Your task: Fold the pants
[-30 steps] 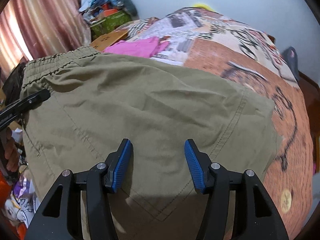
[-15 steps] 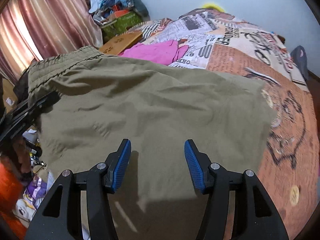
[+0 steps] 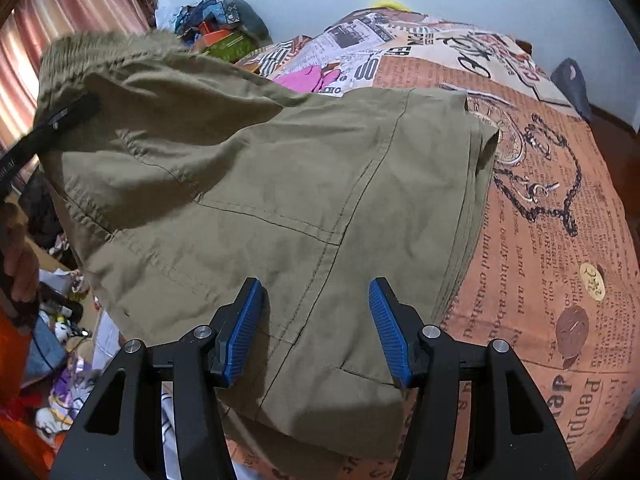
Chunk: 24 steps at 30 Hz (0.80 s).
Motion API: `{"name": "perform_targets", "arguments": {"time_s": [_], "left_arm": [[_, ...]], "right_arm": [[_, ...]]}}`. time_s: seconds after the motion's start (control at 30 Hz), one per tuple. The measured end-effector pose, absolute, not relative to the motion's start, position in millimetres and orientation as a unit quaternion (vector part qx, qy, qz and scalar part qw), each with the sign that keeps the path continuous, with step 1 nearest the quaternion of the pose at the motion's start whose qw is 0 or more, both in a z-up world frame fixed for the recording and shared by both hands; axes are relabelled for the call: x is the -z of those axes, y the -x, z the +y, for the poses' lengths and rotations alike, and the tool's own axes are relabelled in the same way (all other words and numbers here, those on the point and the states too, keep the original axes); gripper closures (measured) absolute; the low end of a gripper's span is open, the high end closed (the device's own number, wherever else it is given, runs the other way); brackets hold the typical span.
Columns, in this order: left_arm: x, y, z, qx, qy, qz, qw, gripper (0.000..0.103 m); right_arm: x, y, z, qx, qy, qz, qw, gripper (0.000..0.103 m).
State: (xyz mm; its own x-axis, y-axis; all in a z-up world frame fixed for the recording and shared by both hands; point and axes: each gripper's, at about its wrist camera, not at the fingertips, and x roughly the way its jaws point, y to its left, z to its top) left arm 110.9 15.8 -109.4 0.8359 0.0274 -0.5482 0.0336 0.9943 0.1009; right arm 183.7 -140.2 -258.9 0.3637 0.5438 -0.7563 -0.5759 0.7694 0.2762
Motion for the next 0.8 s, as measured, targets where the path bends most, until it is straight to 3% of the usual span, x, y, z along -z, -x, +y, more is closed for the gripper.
{"name": "perform_targets", "arguments": {"time_s": [0.3,0.8], "left_arm": [[107,-114,-36,0.054,-0.091,0.284,0.953,0.085],[154,-138,-99,0.140,-0.079,0.373,0.914,0.085]], "right_arm": [[262,-183,-148,-0.343,-0.014,0.446,0.827,0.049],[267,-178,-205,-0.296,-0.067,0.470,0.829,0.051]]}}
